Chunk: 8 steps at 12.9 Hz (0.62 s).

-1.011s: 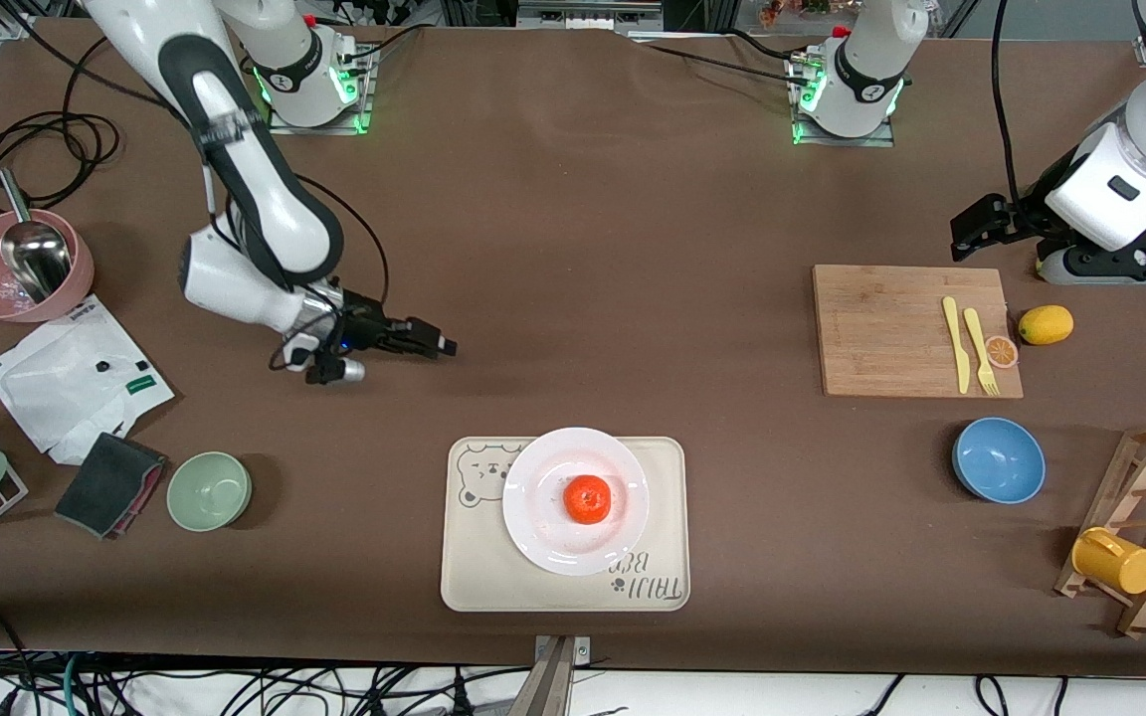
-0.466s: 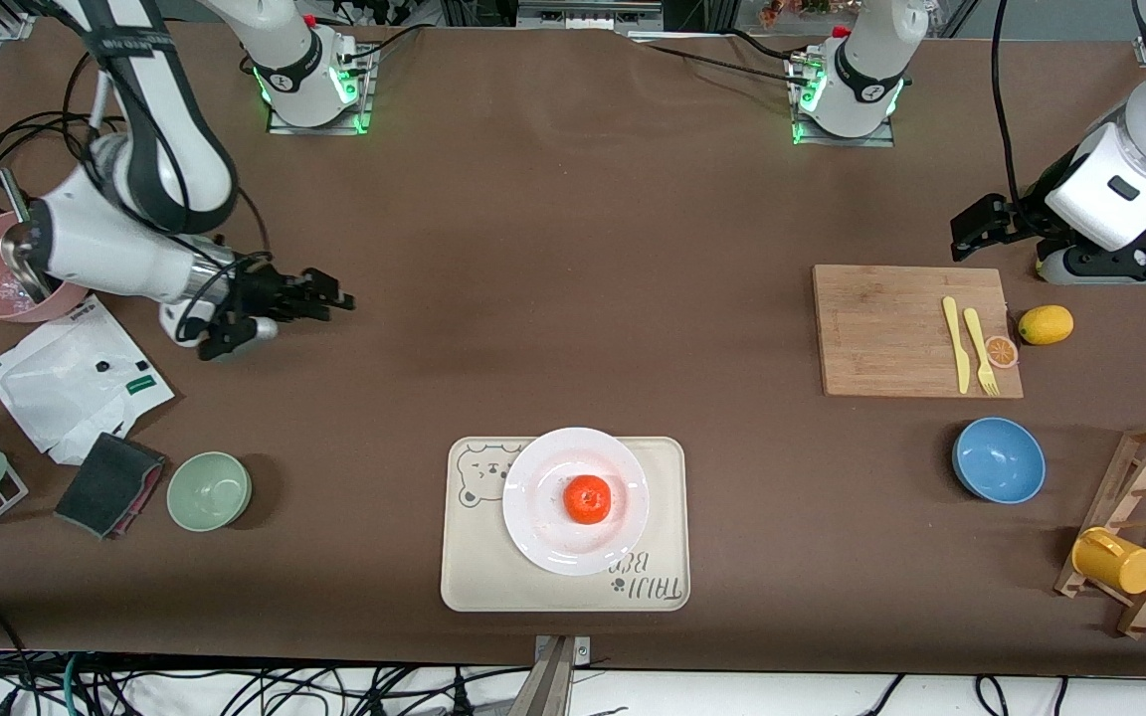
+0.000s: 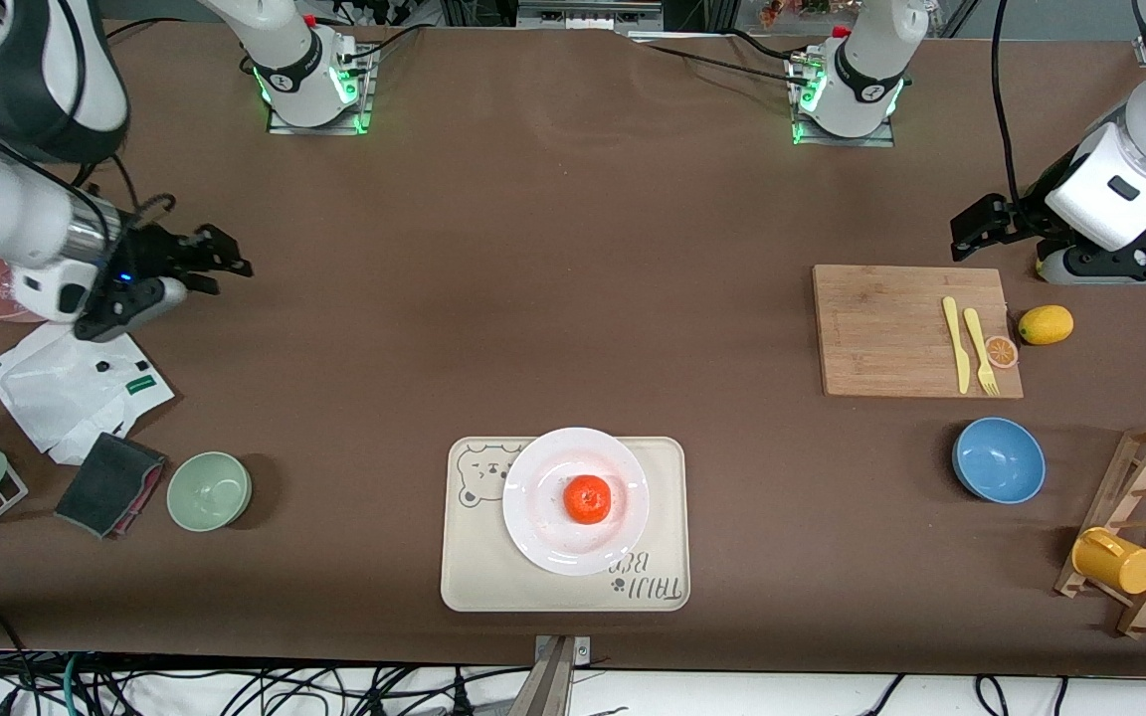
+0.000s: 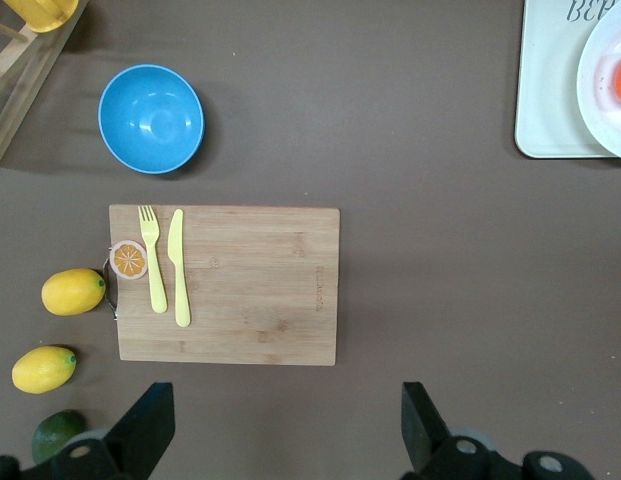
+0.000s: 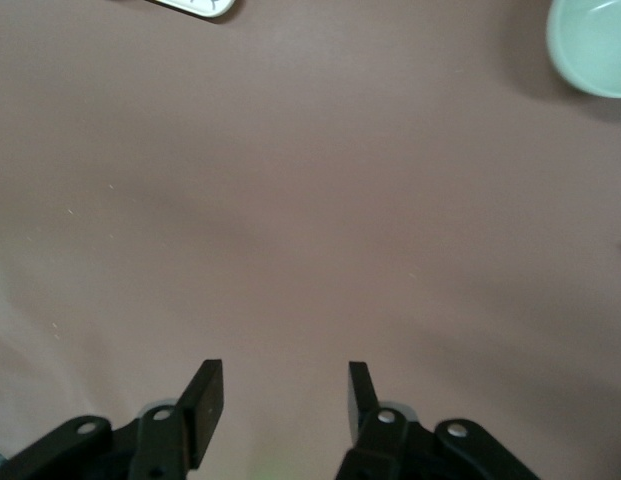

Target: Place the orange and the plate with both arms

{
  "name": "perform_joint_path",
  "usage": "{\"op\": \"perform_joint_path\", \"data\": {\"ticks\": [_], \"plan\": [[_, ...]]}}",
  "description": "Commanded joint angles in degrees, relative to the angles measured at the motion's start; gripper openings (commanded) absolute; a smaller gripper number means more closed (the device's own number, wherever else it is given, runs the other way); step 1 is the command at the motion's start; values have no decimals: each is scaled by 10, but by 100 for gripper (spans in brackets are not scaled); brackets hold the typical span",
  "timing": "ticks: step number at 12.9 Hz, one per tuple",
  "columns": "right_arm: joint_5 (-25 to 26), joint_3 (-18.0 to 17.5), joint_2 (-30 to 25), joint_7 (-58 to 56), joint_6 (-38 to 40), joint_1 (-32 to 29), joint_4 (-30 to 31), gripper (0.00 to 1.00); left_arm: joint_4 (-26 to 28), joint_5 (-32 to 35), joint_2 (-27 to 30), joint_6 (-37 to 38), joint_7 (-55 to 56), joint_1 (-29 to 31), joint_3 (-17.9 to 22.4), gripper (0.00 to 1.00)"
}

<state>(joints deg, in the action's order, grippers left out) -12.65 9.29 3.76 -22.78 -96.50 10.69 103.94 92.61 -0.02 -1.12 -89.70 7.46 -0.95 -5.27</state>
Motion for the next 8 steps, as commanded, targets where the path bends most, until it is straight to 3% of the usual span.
{"op": "perform_joint_path", "data": {"ticks": [1, 2, 3, 8], "plan": [[56, -8, 3, 65, 97, 1, -101, 63, -8, 7, 3, 11, -14, -3, 2, 100], [69, -15, 0, 92, 126, 1, -132, 73, -8, 7, 3, 11, -14, -2, 2, 100], [79, -24, -3, 106, 144, 0, -154, 100, -8, 7, 3, 11, -14, -2, 2, 100], [112, -41, -9, 205, 147, 0, -181, 100, -8, 7, 3, 12, -14, -2, 2, 100]]}}
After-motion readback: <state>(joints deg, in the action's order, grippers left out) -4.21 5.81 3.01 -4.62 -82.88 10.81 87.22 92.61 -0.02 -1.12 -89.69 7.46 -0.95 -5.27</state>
